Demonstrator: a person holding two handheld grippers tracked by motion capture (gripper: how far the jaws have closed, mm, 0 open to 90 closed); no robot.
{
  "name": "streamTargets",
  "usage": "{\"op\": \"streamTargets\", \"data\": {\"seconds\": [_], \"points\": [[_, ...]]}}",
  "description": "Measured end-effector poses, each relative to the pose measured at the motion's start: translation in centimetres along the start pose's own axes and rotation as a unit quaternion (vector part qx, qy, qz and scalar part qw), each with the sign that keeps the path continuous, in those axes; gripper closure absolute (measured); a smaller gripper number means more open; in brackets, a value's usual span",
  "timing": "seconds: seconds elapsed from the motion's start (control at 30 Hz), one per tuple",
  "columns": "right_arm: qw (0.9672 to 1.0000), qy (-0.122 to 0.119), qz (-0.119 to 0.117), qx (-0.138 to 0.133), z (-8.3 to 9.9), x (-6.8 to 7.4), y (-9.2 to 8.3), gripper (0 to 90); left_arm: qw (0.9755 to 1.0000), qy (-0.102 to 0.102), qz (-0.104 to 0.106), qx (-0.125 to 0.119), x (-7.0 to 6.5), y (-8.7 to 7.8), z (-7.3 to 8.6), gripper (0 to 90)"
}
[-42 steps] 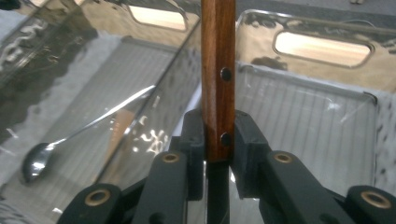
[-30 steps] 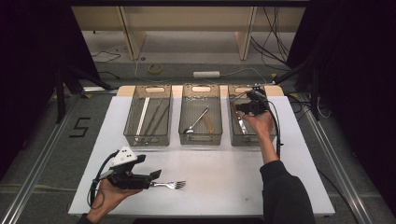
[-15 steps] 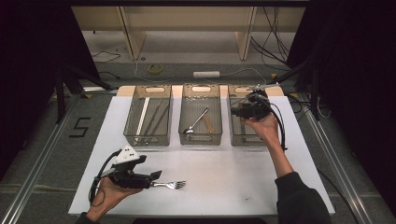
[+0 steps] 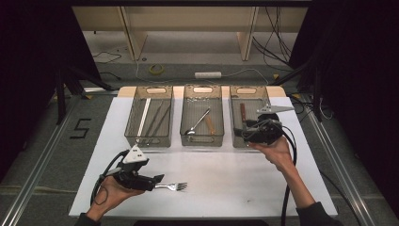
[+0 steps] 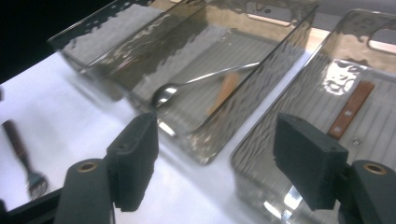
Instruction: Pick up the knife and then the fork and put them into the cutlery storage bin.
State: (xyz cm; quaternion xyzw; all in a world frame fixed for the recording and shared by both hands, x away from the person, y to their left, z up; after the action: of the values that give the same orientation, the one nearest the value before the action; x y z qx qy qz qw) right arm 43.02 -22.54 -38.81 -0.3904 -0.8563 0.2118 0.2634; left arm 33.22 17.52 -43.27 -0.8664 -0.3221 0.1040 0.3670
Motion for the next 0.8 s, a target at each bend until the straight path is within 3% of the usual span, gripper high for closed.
{"op": "streamTargets", "data": {"seconds": [0.23,0.37,0.43,0.57,0.67,0.8], "points": [[0.9994,-0.022,-0.026,-0.001,3.1,1.5,-1.4,31.8,0.9997,-0.004,0.009,0.025,0.6,0.0,-0.2,19.1],[0.9987,-0.030,-0.041,-0.006,4.3,2.2,-1.7,31.8,0.9982,0.010,0.006,0.059,1.0,0.2,-0.5,19.2],[0.9984,-0.031,-0.048,-0.003,4.8,2.5,-1.7,31.8,0.9975,0.007,0.006,0.071,1.2,0.2,-0.6,19.9],[0.9981,-0.035,-0.051,0.002,5.7,3.1,-1.6,31.6,0.9943,0.016,0.005,0.105,1.4,0.9,-0.3,21.7],[0.9978,-0.037,-0.055,0.003,6.2,3.3,-1.7,31.5,0.9905,0.026,0.018,0.134,1.3,1.3,0.0,23.5],[0.9975,-0.041,-0.056,0.011,6.8,3.7,-1.7,31.1,0.9856,0.034,0.020,0.164,1.3,1.7,0.5,26.5]]}}
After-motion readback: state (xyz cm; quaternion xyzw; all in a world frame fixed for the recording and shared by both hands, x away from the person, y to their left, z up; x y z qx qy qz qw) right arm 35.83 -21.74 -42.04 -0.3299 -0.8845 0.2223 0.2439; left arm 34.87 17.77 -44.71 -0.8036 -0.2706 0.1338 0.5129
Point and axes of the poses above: each handheld gripper's, and its own axes: y roughly forward along the jaws, z roughly out of its underside, x roughly to its left, the point moved 1 cm from there along y, roughly forward along the jaws, and after that the axes turned 9 degrees about y, right-handed, at the moved point
